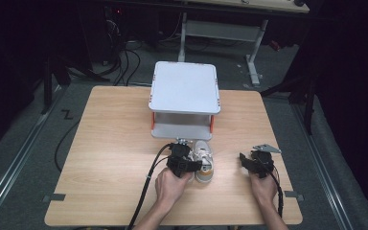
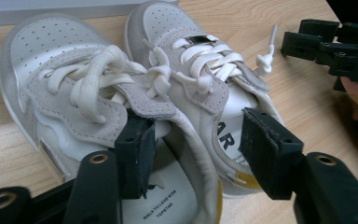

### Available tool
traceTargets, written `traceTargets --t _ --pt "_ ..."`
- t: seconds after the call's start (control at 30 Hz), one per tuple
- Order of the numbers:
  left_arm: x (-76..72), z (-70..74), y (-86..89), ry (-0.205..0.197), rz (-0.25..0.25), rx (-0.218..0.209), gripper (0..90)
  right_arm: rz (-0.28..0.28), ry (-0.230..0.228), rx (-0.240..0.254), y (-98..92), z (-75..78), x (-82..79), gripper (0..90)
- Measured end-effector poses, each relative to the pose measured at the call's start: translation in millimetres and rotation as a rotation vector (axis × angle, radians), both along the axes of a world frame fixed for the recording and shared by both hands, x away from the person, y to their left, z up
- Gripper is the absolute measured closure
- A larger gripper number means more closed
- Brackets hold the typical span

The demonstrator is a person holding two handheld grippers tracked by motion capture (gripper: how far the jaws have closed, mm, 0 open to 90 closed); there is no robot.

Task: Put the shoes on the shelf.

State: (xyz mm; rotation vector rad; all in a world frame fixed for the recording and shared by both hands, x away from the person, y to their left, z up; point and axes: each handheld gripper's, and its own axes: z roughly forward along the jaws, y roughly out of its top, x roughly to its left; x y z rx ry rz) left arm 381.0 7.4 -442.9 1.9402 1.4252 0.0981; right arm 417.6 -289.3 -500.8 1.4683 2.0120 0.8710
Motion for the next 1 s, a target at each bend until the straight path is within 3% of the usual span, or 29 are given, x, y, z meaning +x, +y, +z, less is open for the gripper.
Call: traceTargets --t 0.03,0.07,0.1,0.23,0.3,0.47,0.63,0.8,1.0 --pt "-0.3 -2.0 -6.4 -0.016 -0.013 0.066 48.8 0.000 0.000 0.000 0.0 0.0 0.0 47.6" --pt "-0.3 -2.0 -6.4 -0.016 -0.013 0.066 50.8 0.000 0.000 0.000 0.0 0.0 0.0 47.6" --pt "-0.9 -4.1 -10.5 -0.036 -0.021 0.109 53.3 0.000 0.000 0.000 0.0 0.0 0.0 47.6" --pt "-0.6 -5.7 -14.2 -0.050 -0.044 0.128 58.4 0.000 0.000 0.000 0.1 0.0 0.0 47.6" --pt "-0.8 -5.9 -17.5 -0.074 -0.062 0.174 64.3 0.000 0.000 0.000 0.1 0.0 -0.1 47.6" --pt "-1.5 -4.8 -14.4 -0.073 -0.075 0.177 69.5 0.000 0.000 0.000 0.0 0.0 0.0 47.5" --pt "-3.6 -3.3 -3.9 -0.080 -0.050 0.185 79.9 -0.003 0.001 0.001 0.0 0.0 -0.1 47.0" --pt "-3.1 -5.2 4.9 -0.077 -0.052 0.150 80.9 0.001 0.000 -0.001 -0.1 -0.2 0.3 44.5" --pt "-8.1 -4.3 8.2 -0.106 -0.075 0.162 81.6 0.017 0.006 0.001 0.8 -0.3 0.3 40.1"
